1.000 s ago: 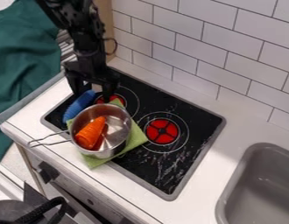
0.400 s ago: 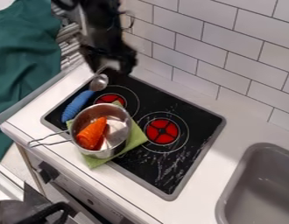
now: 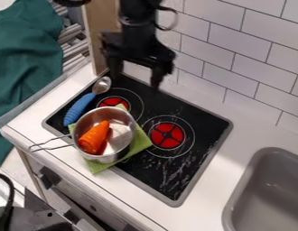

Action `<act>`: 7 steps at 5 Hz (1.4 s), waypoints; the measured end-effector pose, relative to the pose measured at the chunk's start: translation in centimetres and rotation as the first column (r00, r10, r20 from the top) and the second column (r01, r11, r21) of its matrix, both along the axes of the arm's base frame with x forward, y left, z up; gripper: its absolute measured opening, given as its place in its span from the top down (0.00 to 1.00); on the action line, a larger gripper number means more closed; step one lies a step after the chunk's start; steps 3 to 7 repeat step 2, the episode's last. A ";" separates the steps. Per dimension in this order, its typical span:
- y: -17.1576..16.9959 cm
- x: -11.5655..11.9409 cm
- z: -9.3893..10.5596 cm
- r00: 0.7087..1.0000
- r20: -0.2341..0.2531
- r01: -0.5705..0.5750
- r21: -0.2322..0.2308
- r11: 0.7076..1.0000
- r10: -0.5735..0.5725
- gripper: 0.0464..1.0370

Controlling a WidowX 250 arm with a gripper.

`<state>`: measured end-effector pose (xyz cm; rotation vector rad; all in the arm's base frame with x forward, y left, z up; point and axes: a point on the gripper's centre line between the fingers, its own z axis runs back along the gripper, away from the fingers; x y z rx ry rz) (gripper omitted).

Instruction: Move the blue metal spoon to the left side of the metal container

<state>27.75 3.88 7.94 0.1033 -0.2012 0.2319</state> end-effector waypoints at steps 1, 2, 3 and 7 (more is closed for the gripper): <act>-2.6 -0.8 -0.7 0.999 -0.032 -0.001 -0.027 1.000 0.000 0.03; -4.3 -1.4 -1.3 0.999 -0.041 0.027 -0.038 0.999 -0.028 0.03; -4.3 -1.4 -1.3 0.999 -0.041 0.027 -0.038 0.999 -0.028 0.03; -4.3 -1.4 -1.3 0.999 -0.041 0.027 -0.038 0.999 -0.028 0.03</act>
